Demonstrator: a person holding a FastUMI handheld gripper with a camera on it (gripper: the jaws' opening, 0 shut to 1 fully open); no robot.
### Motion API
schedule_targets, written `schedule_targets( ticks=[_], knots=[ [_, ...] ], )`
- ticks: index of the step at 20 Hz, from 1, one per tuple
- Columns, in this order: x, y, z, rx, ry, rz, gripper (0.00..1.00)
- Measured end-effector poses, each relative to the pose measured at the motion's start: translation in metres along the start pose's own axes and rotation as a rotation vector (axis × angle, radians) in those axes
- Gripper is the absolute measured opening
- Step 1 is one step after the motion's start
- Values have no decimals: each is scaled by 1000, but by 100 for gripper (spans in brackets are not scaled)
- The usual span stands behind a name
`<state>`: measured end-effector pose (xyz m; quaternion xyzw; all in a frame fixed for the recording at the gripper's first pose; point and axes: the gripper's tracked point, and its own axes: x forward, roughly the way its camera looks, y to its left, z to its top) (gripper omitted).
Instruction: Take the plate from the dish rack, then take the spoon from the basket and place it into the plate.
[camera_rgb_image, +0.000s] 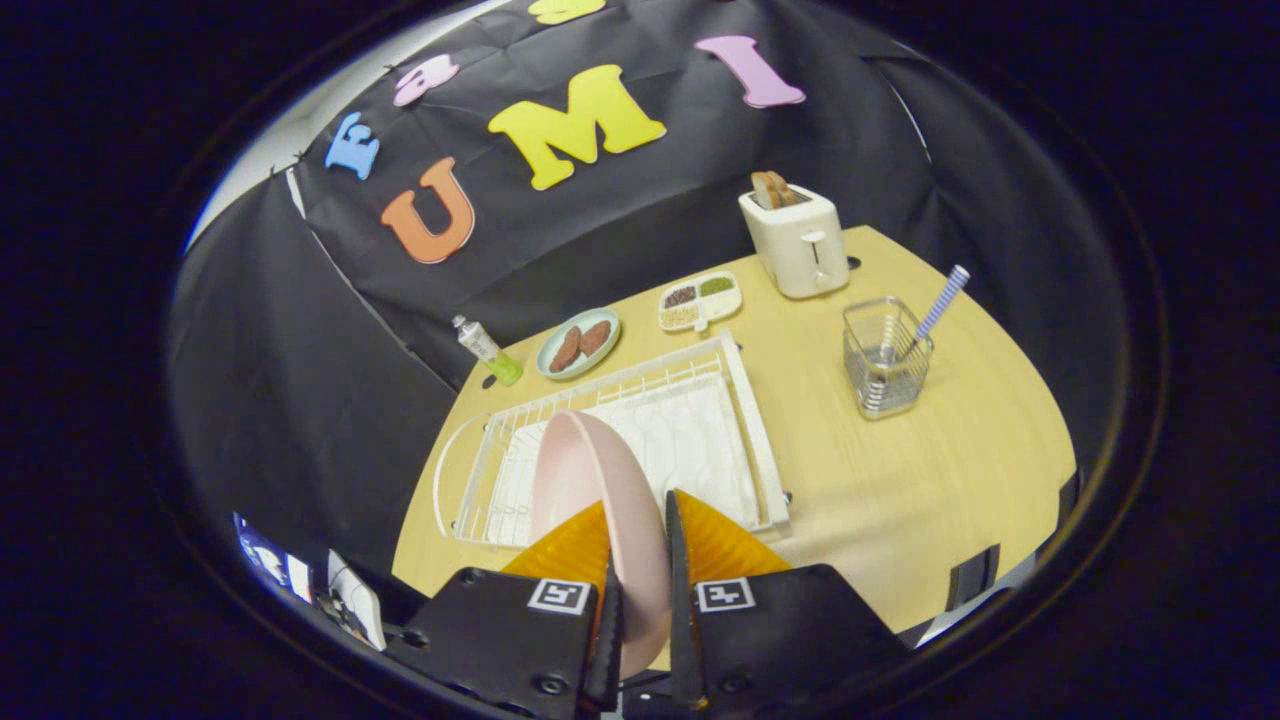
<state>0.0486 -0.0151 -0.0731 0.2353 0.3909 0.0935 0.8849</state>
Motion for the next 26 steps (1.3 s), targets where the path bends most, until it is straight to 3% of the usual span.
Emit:
schedule_targets(
  ticks=[8, 14, 19, 24, 26],
  knots=[
    [21, -66, -105, 222, 40, 44, 25],
    [57, -68, -131, 400, 121, 110, 25],
    [69, -77, -130, 318, 96, 53, 30],
    [56, -93, -105, 240, -12, -5, 50],
    [46, -99, -89, 181, -88, -37, 52]
  ],
)
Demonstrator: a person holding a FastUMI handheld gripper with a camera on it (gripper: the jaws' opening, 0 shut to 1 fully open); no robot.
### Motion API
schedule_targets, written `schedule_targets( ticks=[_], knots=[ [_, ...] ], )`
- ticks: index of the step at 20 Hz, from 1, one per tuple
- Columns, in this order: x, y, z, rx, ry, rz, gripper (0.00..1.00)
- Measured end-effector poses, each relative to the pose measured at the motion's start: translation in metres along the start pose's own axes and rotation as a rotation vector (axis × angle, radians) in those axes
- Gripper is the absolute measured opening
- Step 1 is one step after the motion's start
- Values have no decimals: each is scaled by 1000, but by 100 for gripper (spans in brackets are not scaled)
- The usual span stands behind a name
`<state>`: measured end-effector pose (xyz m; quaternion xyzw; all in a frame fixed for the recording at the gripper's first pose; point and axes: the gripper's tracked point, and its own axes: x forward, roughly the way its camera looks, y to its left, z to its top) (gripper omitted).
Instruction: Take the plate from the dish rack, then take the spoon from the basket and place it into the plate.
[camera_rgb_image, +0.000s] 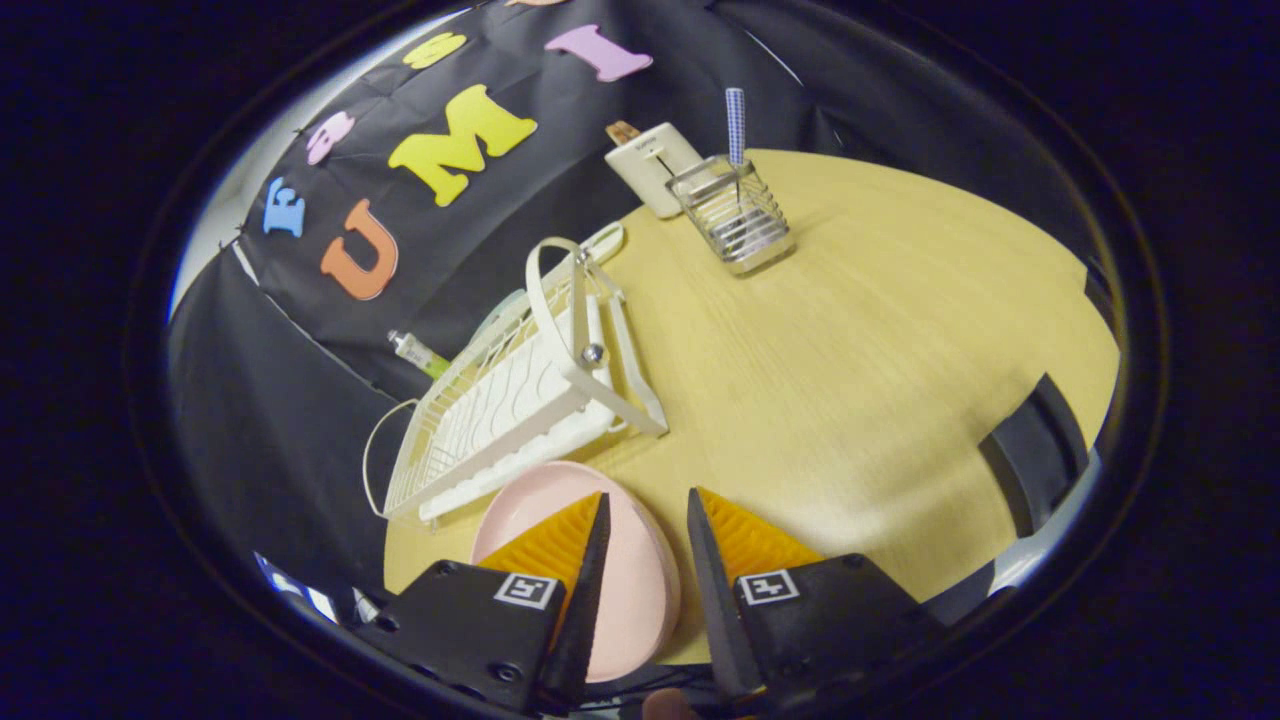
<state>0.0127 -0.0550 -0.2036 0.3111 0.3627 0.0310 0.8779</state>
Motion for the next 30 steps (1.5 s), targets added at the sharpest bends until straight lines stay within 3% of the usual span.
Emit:
schedule_targets(
  ticks=[3, 7, 11, 14, 19, 26, 30],
  knots=[
    [-16, -8, 31, -140, -146, -50, 55],
    [-58, -19, 78, -359, -351, -158, 67],
    [-89, -39, 122, -480, -483, -230, 92],
    [-96, -52, 153, -505, -523, -226, 98],
    [-74, -70, 212, -510, -538, -178, 98],
    [8, -83, 268, -498, -443, -118, 98],
    [45, -85, 279, -499, -408, -101, 82]
  ],
)
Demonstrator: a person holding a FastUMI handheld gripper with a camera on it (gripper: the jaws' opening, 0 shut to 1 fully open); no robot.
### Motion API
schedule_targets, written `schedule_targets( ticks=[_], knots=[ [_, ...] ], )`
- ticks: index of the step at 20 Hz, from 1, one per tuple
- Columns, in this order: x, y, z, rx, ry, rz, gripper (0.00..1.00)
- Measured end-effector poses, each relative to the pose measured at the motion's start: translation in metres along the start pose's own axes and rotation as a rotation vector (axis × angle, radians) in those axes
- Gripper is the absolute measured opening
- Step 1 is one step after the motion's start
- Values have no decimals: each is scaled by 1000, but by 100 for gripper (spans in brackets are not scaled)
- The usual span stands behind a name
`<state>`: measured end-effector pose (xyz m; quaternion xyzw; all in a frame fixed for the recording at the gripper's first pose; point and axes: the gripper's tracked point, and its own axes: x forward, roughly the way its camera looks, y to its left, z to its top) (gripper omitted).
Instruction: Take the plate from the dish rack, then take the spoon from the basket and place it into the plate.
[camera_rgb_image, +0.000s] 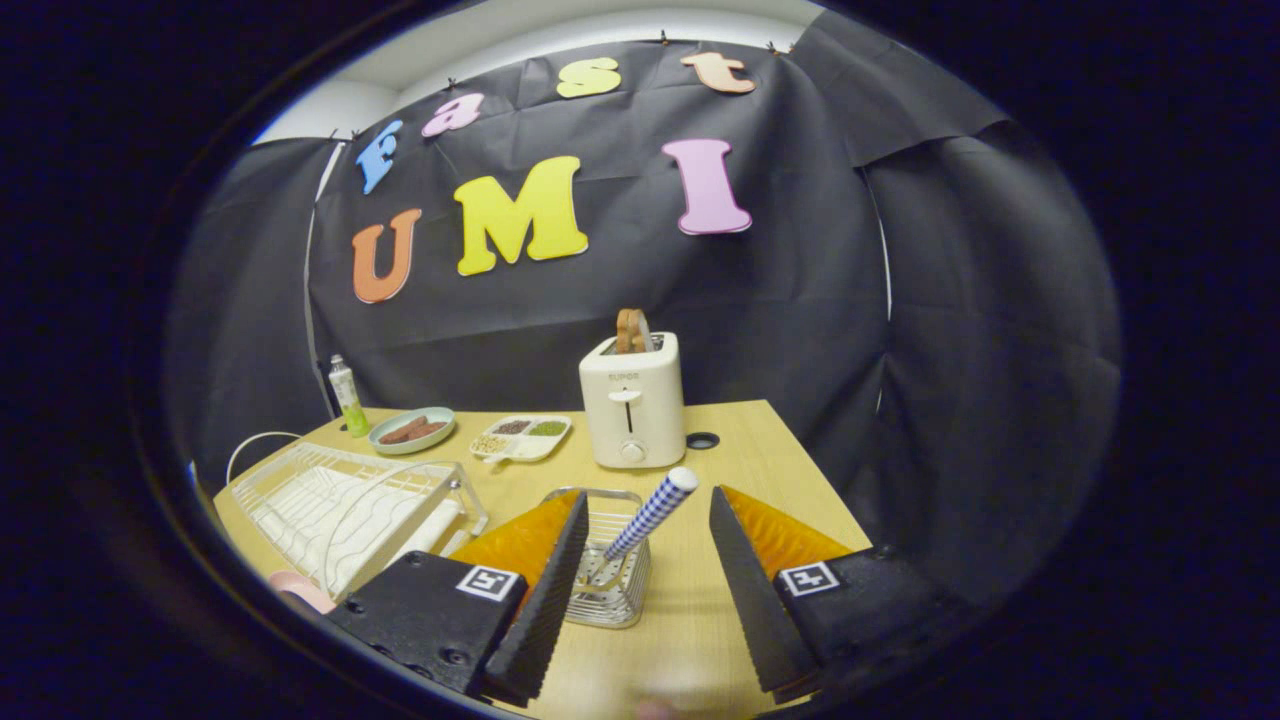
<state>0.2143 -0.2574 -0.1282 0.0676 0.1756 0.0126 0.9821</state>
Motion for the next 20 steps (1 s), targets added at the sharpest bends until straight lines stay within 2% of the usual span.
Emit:
schedule_targets(
  ticks=[5, 6, 9, 12, 16, 20],
  knots=[
    [6, 3, -2, 54, -6, 30, 48],
    [5, 6, -3, 62, -4, 41, 35],
    [-5, 23, 5, 125, 10, 98, 25],
    [-18, 32, 22, 146, -24, 96, 11],
    [-47, 33, 51, 135, -96, 26, 9],
    [-103, 50, 88, 141, -203, -8, 9]
  ],
)
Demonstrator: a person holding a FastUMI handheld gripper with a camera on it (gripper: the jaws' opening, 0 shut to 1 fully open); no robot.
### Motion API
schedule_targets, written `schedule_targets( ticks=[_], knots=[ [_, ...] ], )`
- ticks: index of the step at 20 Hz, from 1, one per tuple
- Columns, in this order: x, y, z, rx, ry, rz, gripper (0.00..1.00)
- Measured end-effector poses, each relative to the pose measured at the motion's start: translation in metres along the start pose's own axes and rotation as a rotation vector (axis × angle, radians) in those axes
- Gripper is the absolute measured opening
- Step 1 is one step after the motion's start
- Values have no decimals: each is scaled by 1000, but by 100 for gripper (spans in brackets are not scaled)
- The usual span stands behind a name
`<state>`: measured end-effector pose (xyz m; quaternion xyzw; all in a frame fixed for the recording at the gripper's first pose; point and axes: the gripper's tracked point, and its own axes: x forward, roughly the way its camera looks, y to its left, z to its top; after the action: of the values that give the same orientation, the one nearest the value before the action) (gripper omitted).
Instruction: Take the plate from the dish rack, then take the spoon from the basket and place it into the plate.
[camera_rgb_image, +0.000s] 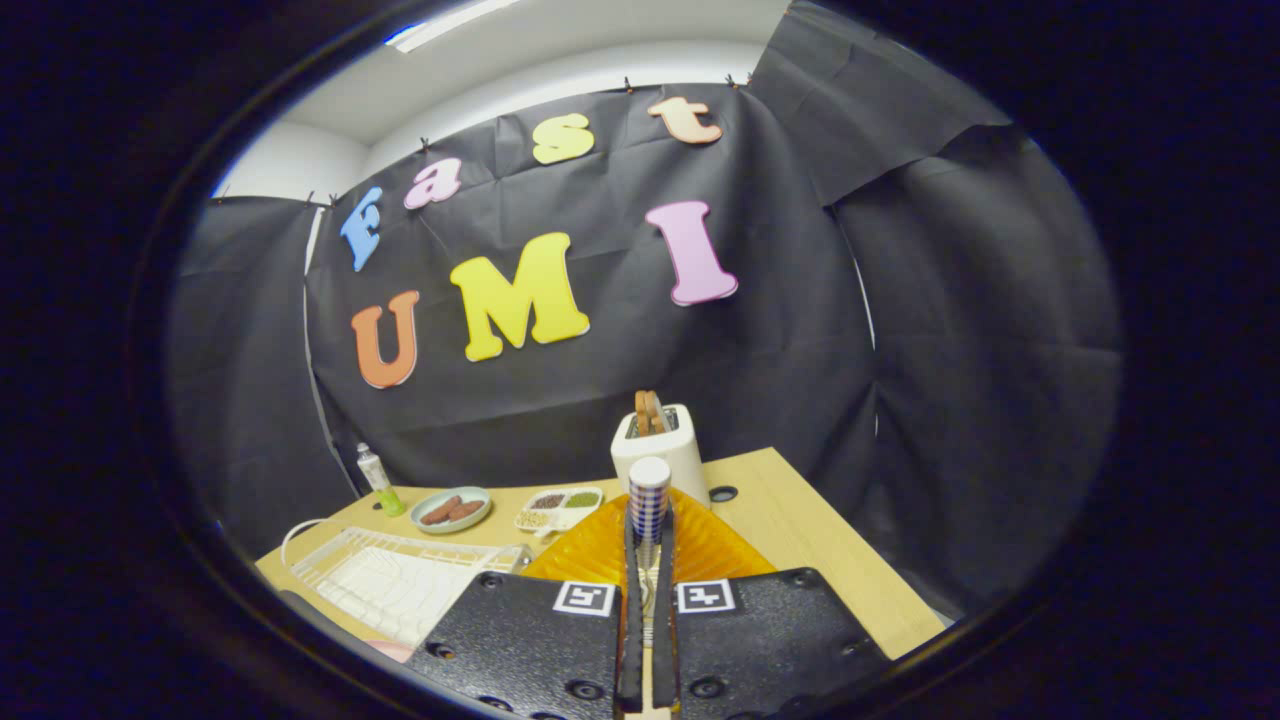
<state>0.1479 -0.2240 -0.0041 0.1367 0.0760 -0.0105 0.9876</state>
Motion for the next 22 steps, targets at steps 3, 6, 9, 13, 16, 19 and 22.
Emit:
schedule_targets(
  ticks=[3, 6, 9, 13, 16, 19, 22],
  knots=[
    [-44, 34, 9, 15, -33, 29, 9],
    [-77, 71, -4, -2, -29, 57, 9],
    [-101, 118, -37, 3, 18, 122, 9],
    [-122, 171, -97, -39, 94, 193, 9],
    [-129, 200, -136, -68, 162, 229, 9],
    [-128, 213, -159, -32, 181, 251, 9],
    [-122, 215, -183, -3, 233, 239, 9]
  ],
)
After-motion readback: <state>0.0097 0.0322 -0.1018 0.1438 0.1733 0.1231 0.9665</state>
